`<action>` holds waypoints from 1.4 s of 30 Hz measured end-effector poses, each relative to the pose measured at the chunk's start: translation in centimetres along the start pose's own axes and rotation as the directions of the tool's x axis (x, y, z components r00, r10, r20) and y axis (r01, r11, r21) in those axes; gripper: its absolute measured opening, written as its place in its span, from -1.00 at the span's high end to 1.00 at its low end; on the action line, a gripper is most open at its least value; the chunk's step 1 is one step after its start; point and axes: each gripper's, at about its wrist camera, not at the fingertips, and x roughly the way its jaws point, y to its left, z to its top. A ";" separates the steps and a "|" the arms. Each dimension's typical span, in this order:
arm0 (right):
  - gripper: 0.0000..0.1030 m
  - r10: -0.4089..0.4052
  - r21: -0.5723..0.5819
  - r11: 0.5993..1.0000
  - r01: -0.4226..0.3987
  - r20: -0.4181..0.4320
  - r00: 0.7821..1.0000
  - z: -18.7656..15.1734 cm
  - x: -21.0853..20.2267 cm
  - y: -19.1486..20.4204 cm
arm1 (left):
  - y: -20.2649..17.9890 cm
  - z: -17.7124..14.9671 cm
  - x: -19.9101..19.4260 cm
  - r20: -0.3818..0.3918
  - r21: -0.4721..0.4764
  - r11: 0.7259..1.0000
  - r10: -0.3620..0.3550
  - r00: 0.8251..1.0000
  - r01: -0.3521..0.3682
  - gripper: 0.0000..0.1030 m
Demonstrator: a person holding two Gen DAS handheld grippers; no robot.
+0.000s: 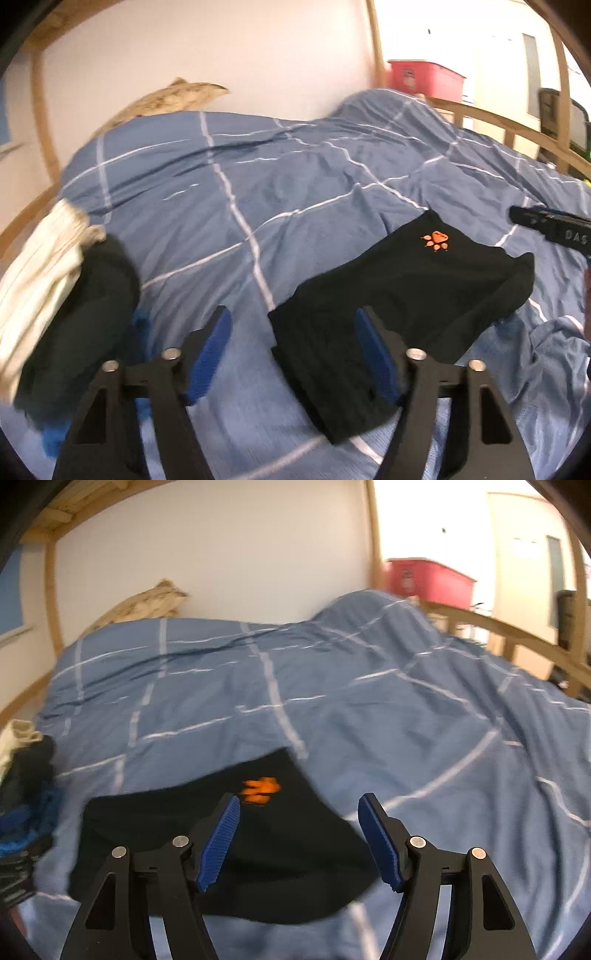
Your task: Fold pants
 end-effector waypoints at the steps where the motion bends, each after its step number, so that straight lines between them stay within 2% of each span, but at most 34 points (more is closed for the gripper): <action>1: -0.31 0.026 -0.006 1.000 -0.026 -0.023 0.999 0.2 0.5 0.8 | 0.3 0.3 0.3 -0.006 0.002 1.000 -0.015 1.000 0.015 -0.22; 5: -0.31 0.144 0.002 0.989 -0.145 -0.074 0.987 0.9 2.1 4.0 | 1.7 1.5 2.3 -0.046 -0.005 0.997 -0.074 0.996 0.074 -0.08; 6: -0.31 0.179 -0.005 0.984 -0.181 -0.084 0.980 1.0 2.6 5.1 | 1.9 1.7 2.9 -0.063 -0.007 0.996 -0.086 0.994 0.085 0.03; 10: -0.31 0.242 -0.049 0.967 -0.248 -0.098 0.965 0.4 4.1 8.6 | 1.8 1.7 4.5 -0.123 0.033 0.993 -0.107 0.987 0.112 0.24; 14: -0.31 0.320 -0.105 0.937 -0.332 -0.120 0.940 -1.1 4.9 11.3 | 1.5 1.4 5.6 -0.165 0.086 0.989 -0.101 0.981 0.116 0.25; 18: -0.31 0.307 -0.183 0.928 -0.324 -0.115 0.945 -2.4 5.2 12.9 | 1.9 1.1 6.6 -0.197 0.095 0.987 -0.109 0.974 0.129 0.25; 23: -0.31 0.381 -0.145 0.906 -0.398 -0.132 0.915 -2.8 5.9 13.2 | 2.2 1.0 8.6 -0.247 0.084 0.982 -0.142 0.959 0.167 0.25; 29: -0.31 0.363 -0.114 0.918 -0.381 -0.152 0.919 -3.1 7.3 12.6 | 2.7 0.5 11.3 -0.305 0.006 0.980 -0.186 0.934 0.197 0.25; 30: -0.31 0.359 -0.108 0.920 -0.377 -0.154 0.921 -3.0 7.5 12.4 | 2.8 0.4 11.5 -0.309 -0.010 0.980 -0.191 0.932 0.197 0.28; 31: -0.31 0.351 -0.102 0.924 -0.368 -0.155 0.924 -3.0 7.7 12.2 | 2.9 0.3 11.6 -0.311 -0.019 0.980 -0.195 0.930 0.200 0.44; 32: -0.31 0.348 -0.102 0.926 -0.365 -0.154 0.925 -3.1 7.8 12.2 | 2.8 0.3 11.6 -0.316 -0.028 0.980 -0.195 0.929 0.196 0.46; 35: -0.31 0.341 -0.098 0.929 -0.358 -0.153 0.927 -2.9 8.1 11.9 | 2.5 0.7 11.0 -0.324 -0.003 0.992 -0.118 0.939 0.123 0.55; 36: -0.31 0.343 -0.091 0.929 -0.358 -0.153 0.927 -2.8 8.2 11.7 | 2.1 0.9 10.6 -0.327 0.033 0.997 -0.061 0.943 0.076 0.55; 39: -0.31 0.332 -0.081 0.935 -0.346 -0.147 0.932 -2.7 8.3 11.4 | 1.5 1.1 10.6 -0.352 0.090 0.996 0.030 0.936 0.002 0.55; 42: -0.31 0.282 -0.087 0.951 -0.295 -0.135 0.950 -2.5 8.5 10.9 | 1.2 0.9 11.4 -0.363 0.109 0.994 0.047 0.931 -0.007 0.51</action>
